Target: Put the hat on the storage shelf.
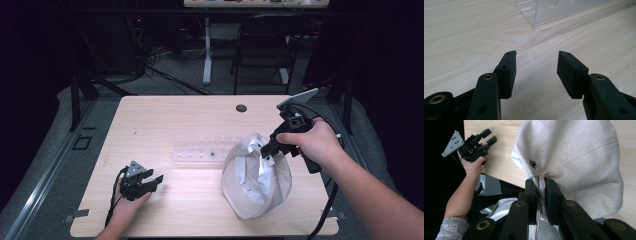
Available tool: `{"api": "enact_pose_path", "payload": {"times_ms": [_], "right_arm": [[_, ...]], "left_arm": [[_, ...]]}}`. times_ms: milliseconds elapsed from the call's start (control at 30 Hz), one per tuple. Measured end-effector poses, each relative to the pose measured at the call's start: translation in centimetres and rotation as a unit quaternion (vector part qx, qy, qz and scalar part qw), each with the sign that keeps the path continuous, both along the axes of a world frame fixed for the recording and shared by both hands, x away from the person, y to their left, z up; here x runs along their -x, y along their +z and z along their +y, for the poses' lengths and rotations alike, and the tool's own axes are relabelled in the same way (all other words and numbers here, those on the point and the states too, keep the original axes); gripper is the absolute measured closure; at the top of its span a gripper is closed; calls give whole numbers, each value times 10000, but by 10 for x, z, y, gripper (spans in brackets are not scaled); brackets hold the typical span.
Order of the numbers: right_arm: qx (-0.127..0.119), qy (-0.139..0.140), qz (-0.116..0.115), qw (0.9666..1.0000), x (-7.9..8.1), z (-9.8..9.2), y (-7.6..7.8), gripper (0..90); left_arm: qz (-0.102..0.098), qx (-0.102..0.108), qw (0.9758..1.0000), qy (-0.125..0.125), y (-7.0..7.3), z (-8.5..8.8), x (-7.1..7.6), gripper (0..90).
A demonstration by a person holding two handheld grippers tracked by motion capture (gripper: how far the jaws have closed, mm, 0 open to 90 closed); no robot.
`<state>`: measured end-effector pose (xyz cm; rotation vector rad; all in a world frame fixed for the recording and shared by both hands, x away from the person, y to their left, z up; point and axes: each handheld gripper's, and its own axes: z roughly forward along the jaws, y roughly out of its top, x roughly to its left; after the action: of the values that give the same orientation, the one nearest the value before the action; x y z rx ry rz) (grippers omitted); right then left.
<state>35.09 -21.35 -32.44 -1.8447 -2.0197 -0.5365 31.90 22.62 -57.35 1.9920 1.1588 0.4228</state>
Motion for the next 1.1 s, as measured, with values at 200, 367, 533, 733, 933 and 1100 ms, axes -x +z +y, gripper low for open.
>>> {"api": "enact_pose_path", "payload": {"times_ms": [200,367,533,733,933,1100], "right_arm": [[-113,-56,-45,9999,-3,-7,8,822],[-300,-164,-46,9994,-5,-10,10,822],[-517,-190,-18,9985,-6,-13,9,822],[-790,-180,0,9967,-7,-11,10,822],[-1047,-199,-30,9943,-8,-9,14,823],[-1198,-170,-94,9926,-11,-10,21,822]], "left_arm": [[-14,-26,10000,-36,0,0,0,502],[17,-38,10000,-52,1,-1,0,502],[-10,-25,10000,-39,0,-1,0,502],[-17,-26,10000,-33,1,-2,1,502],[-43,-31,10000,-54,1,-3,2,502],[-59,-97,9998,-139,3,-6,3,502]]}}
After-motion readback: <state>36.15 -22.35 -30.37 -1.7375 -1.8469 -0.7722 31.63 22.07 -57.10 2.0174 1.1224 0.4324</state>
